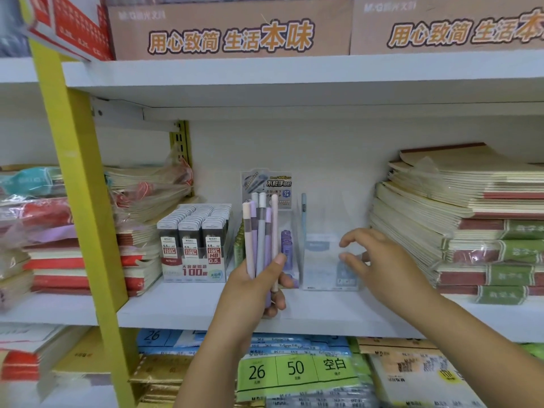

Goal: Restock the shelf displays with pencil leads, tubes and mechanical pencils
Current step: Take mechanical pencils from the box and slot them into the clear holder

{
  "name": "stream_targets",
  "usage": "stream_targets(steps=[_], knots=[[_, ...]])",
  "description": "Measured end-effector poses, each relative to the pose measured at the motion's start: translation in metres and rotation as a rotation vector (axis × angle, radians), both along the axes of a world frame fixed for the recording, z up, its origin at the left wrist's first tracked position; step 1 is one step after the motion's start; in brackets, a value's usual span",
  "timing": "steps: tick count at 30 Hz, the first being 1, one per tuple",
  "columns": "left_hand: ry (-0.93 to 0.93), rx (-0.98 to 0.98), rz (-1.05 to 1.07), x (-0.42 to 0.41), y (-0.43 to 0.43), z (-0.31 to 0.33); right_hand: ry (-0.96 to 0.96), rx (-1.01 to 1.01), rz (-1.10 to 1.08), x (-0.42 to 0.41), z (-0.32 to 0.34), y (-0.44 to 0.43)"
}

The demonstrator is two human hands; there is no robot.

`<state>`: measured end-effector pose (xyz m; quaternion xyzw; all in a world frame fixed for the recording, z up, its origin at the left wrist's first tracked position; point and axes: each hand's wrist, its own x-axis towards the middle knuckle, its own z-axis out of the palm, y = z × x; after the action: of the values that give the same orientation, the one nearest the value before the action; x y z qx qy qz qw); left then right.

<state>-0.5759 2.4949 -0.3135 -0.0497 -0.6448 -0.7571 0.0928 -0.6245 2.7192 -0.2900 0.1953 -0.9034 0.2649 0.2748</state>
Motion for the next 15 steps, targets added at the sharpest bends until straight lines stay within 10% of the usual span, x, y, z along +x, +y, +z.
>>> stream_targets(steps=[7, 15], knots=[[0.015, 0.054, -0.068, 0.004, 0.003, 0.001, 0.029, 0.032, -0.08, 0.021, 0.007, -0.009], [0.024, 0.03, -0.178, 0.0, 0.01, 0.011, -0.29, -0.64, 0.408, 0.025, 0.068, -0.049]])
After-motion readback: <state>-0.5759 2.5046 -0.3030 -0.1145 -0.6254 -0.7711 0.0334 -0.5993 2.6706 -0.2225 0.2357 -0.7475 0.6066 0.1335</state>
